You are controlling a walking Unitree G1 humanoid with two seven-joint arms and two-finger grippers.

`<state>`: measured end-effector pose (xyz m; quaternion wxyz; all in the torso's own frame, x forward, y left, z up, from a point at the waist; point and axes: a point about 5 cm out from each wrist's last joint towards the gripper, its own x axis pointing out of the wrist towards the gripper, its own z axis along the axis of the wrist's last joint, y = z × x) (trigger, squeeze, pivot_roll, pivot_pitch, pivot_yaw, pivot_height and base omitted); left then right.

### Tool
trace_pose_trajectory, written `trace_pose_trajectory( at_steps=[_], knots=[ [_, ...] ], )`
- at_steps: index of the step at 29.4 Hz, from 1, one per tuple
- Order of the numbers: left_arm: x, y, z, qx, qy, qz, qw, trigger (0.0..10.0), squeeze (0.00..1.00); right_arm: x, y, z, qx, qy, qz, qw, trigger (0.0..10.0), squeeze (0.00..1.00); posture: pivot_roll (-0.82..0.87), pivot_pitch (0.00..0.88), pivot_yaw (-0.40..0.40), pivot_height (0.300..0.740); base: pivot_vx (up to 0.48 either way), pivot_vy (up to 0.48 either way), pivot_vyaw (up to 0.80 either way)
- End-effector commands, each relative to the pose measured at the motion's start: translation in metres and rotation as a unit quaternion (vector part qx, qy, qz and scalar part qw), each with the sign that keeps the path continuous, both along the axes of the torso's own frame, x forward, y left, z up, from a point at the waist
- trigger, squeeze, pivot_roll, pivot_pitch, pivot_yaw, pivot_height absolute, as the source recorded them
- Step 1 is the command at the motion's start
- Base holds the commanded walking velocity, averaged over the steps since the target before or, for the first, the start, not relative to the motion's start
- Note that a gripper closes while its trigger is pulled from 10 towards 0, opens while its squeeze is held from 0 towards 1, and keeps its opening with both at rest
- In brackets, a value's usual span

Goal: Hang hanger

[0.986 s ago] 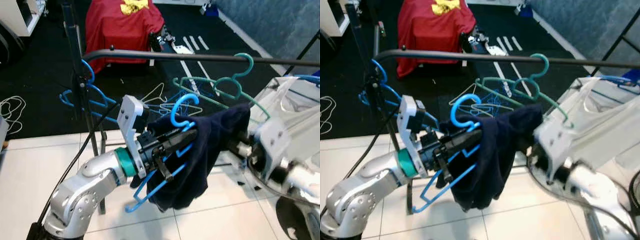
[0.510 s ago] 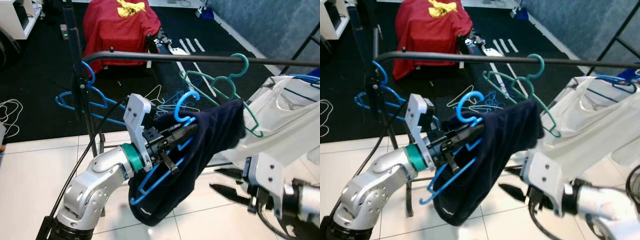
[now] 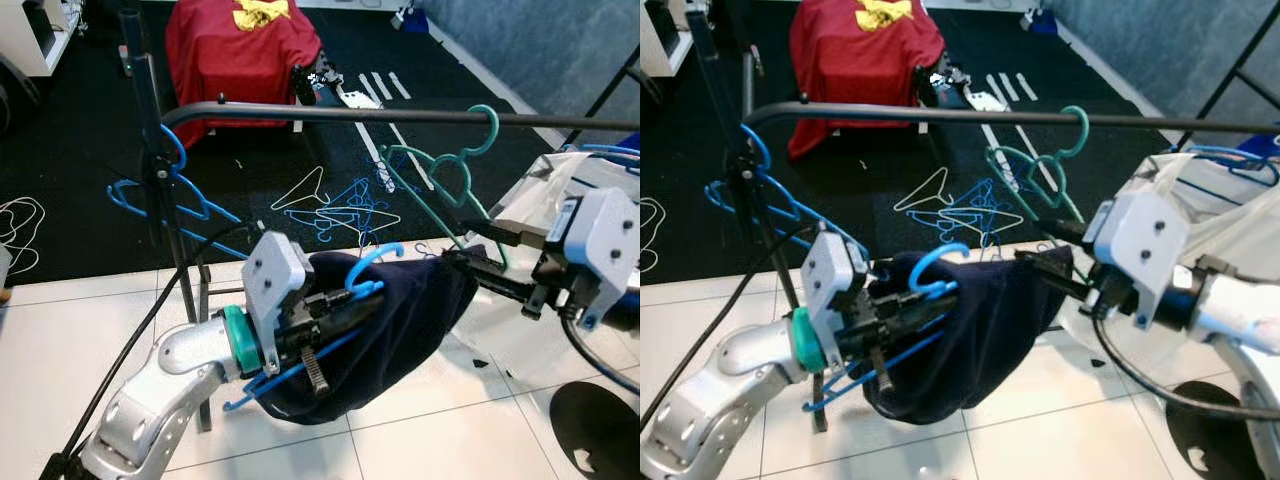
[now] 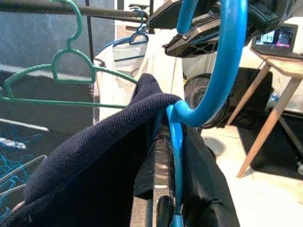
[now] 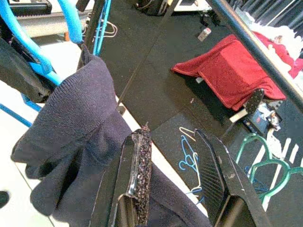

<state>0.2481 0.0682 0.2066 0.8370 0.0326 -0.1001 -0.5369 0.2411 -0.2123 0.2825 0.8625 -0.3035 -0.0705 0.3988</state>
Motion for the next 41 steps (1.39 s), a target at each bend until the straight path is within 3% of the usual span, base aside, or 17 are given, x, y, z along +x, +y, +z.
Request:
trace_pose_trajectory(
  at_steps=[1, 2, 4, 6, 8, 10, 11, 15, 16, 19, 22, 23, 31, 40, 41],
  knots=[
    [-0.007, -0.003, 0.007, -0.002, -0.038, -0.021, 0.999, 10.0, 0.0, -0.001, 0.003, -0.003, -0.005, 0.019, 0.021, 1.0, 10.0, 0.0, -0.08, 0.073, 0.013, 0.74, 0.0, 0.0, 0.0],
    [-0.005, 0.001, 0.011, 0.014, -0.067, -0.009, 0.998, 10.0, 0.0, -0.004, 0.005, -0.011, -0.015, 0.054, 0.052, 0.997, 10.0, 0.0, -0.08, 0.073, 0.013, 0.74, 0.0, 0.0, 0.0],
    [-0.005, 0.001, 0.011, 0.014, -0.067, -0.009, 0.998, 10.0, 0.0, -0.004, 0.005, -0.011, -0.015, 0.054, 0.052, 0.997, 10.0, 0.0, -0.08, 0.073, 0.013, 0.74, 0.0, 0.0, 0.0],
    [-0.002, 0.01, 0.018, 0.041, -0.104, -0.011, 0.994, 10.0, 0.0, -0.014, 0.01, -0.029, -0.05, 0.122, 0.116, 0.984, 10.0, 0.0, -0.09, 0.075, 0.019, 0.74, 0.0, 0.0, 0.0],
    [-0.002, 0.01, 0.018, 0.041, -0.104, -0.011, 0.994, 10.0, 0.0, -0.014, 0.01, -0.029, -0.05, 0.122, 0.116, 0.984, 10.0, 0.0, -0.09, 0.075, 0.019, 0.74, 0.0, 0.0, 0.0],
    [-0.004, 0.02, 0.02, 0.056, -0.103, -0.038, 0.992, 10.0, 0.0, -0.017, 0.012, -0.033, -0.08, 0.142, 0.151, 0.975, 10.0, 0.0, -0.1, 0.079, 0.026, 0.74, 0.0, 0.0, 0.0],
    [-0.007, 0.024, 0.021, 0.061, -0.097, -0.054, 0.992, 10.0, 0.0, -0.015, 0.013, -0.031, -0.088, 0.136, 0.157, 0.974, 10.0, 0.24, -0.1, 0.08, 0.025, 0.74, 0.0, 0.0, 0.0],
    [-0.009, 0.027, 0.021, 0.065, -0.093, -0.064, 0.991, 10.0, 0.0, -0.012, 0.014, -0.03, -0.092, 0.13, 0.159, 0.974, 10.0, 0.24, -0.1, 0.08, 0.025, 0.74, 0.0, 0.0, 0.0],
    [-0.013, 0.03, 0.02, 0.079, -0.095, -0.076, 0.989, 10.0, 0.0, -0.007, 0.017, -0.028, -0.093, 0.119, 0.162, 0.975, 10.0, 1.0, -0.09, 0.081, 0.02, 0.74, 0.0, 0.0, 0.0],
    [-0.017, 0.034, 0.017, 0.099, -0.102, -0.086, 0.986, 10.0, 0.0, -0.001, 0.023, -0.024, -0.087, 0.105, 0.171, 0.976, 10.0, 1.0, -0.07, 0.082, 0.014, 0.74, 0.0, 0.0, 0.0],
    [-0.025, 0.043, 0.01, 0.137, -0.109, -0.103, 0.979, 10.0, 0.0, 0.008, 0.04, -0.017, -0.068, 0.084, 0.204, 0.973, 10.0, 1.0, -0.06, 0.082, 0.009, 0.74, 0.0, 0.0, 0.0],
    [-0.026, 0.047, 0.009, 0.15, -0.113, -0.107, 0.976, 10.0, 0.0, 0.01, 0.046, -0.018, -0.065, 0.084, 0.219, 0.97, 10.0, 0.0, -0.05, 0.082, 0.005, 0.74, 0.0, 0.0, 0.0],
    [-0.022, 0.06, 0.021, 0.185, -0.142, -0.105, 0.967, 10.0, 0.0, 0.004, 0.064, -0.035, -0.063, 0.119, 0.276, 0.952, 10.0, 0.0, -0.02, 0.082, 0.004, 0.74, 0.0, 0.0, 0.0],
    [-0.018, 0.063, 0.033, 0.188, -0.157, -0.109, 0.963, 10.0, 0.0, 0.007, 0.076, -0.04, -0.046, 0.088, 0.277, 0.956, 10.0, 0.0, -0.02, 0.077, 0.012, 0.74, 0.0, 0.0, 0.0],
    [-0.018, 0.064, 0.034, 0.188, -0.158, -0.111, 0.963, 10.0, 0.0, 0.008, 0.076, -0.041, -0.051, 0.083, 0.276, 0.956, 10.0, 0.28, -0.02, 0.075, 0.013, 0.74, 0.0, 0.0, 0.0]
  ],
)
